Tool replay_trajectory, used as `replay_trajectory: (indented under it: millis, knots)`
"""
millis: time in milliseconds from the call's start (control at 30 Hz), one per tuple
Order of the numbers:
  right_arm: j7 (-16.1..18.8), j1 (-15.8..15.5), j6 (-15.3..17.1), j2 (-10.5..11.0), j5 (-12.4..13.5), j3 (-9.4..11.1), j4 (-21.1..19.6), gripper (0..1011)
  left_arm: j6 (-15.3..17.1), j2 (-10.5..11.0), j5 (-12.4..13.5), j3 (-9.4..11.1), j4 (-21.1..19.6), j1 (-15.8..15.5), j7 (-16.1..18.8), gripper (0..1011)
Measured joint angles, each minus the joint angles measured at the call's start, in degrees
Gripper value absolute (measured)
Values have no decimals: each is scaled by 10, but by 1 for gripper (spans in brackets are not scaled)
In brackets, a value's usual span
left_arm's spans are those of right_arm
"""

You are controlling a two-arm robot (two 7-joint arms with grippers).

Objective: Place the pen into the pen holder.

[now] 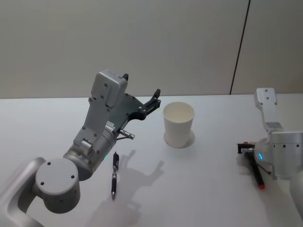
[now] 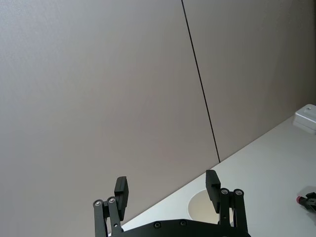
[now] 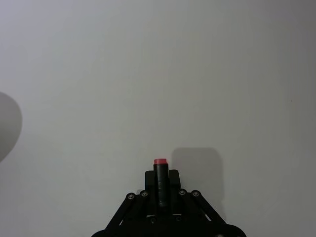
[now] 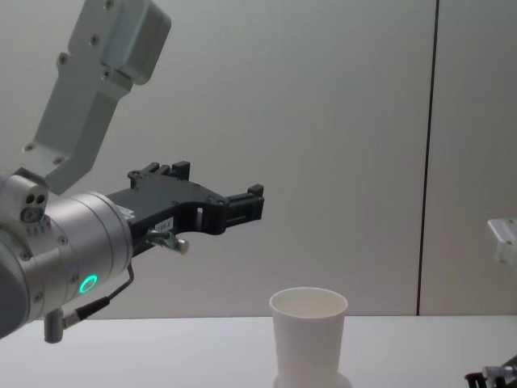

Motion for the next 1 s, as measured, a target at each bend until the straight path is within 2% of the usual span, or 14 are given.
replay_trajectory:
  millis: [433, 1000]
  knots:
    - [12, -9, -29, 0, 4, 6, -20, 157, 0, 0, 0, 0, 0, 0, 0, 1003]
    - [52, -37, -125, 5, 8, 9, -89, 157, 0, 0, 0, 0, 0, 0, 0, 1003]
